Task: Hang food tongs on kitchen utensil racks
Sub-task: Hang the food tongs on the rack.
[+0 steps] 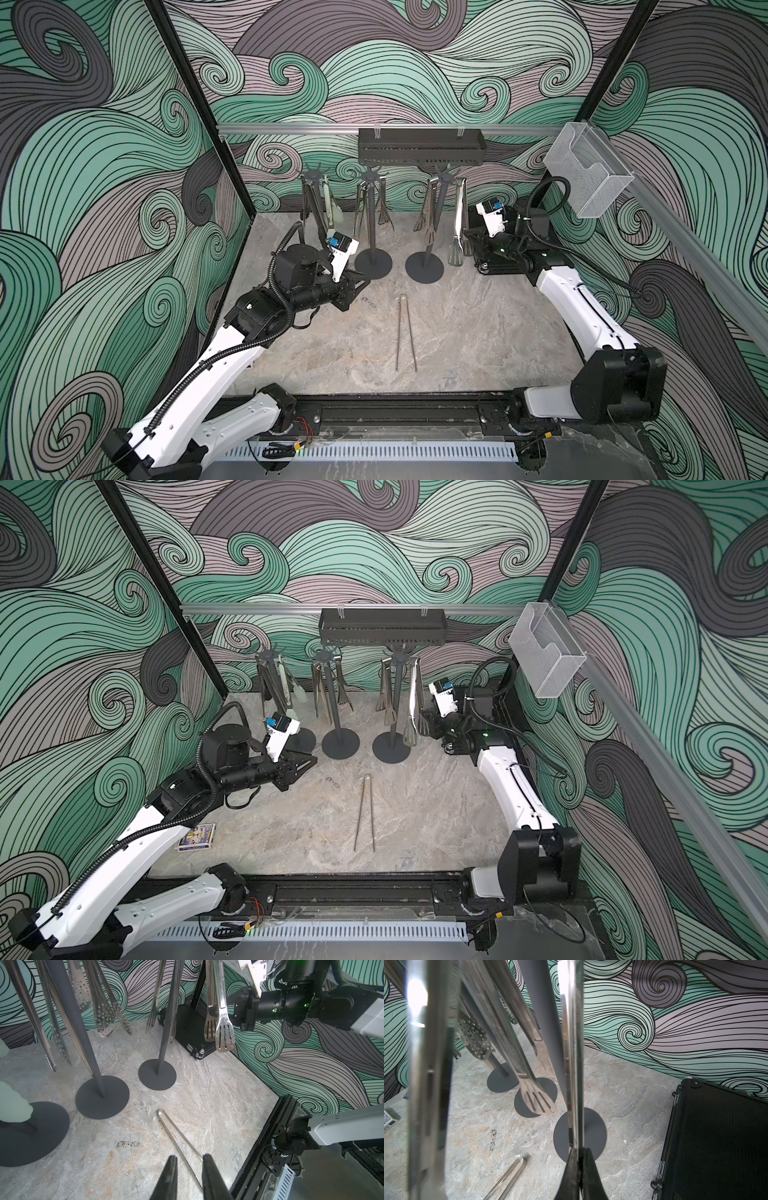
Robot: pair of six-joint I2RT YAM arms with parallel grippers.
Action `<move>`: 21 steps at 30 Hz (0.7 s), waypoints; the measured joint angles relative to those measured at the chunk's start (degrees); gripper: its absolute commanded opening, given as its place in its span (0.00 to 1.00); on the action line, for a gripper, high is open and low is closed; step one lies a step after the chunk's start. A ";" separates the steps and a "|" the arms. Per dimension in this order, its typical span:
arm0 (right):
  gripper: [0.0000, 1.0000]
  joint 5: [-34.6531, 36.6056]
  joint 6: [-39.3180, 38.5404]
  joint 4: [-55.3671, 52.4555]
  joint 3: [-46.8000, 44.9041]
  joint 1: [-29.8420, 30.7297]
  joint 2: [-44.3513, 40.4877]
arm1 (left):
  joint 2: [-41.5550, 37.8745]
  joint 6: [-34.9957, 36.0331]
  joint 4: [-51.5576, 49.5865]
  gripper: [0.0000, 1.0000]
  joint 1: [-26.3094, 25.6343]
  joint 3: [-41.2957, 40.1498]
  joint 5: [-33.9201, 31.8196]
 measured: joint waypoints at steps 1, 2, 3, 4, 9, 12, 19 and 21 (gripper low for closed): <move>0.05 0.00 0.17 0.07 0.00 0.00 0.02 | 0.13 0.02 0.09 0.22 0.00 0.00 0.00; 0.05 0.00 0.42 0.17 0.00 0.00 0.04 | 0.33 0.02 0.20 0.22 0.00 0.00 0.02; 0.06 0.00 0.66 0.31 0.00 0.00 0.09 | 0.50 0.02 0.31 0.23 0.00 0.00 0.00; 0.07 0.00 0.85 0.39 0.00 0.00 0.11 | 0.63 0.02 0.33 0.23 0.00 0.00 0.02; 0.07 -0.20 1.88 0.79 0.00 0.00 0.28 | 1.07 0.07 0.46 0.23 0.00 0.00 0.00; 0.08 -0.44 2.71 0.98 0.00 0.00 0.57 | 1.29 0.09 0.74 0.23 0.00 0.00 0.00; 0.09 -0.52 3.39 1.62 0.09 0.42 1.31 | 1.31 0.22 0.74 0.23 0.00 0.00 0.00; 0.11 -0.48 3.45 1.60 0.09 0.72 1.49 | 1.31 0.24 0.74 0.22 0.00 0.00 0.00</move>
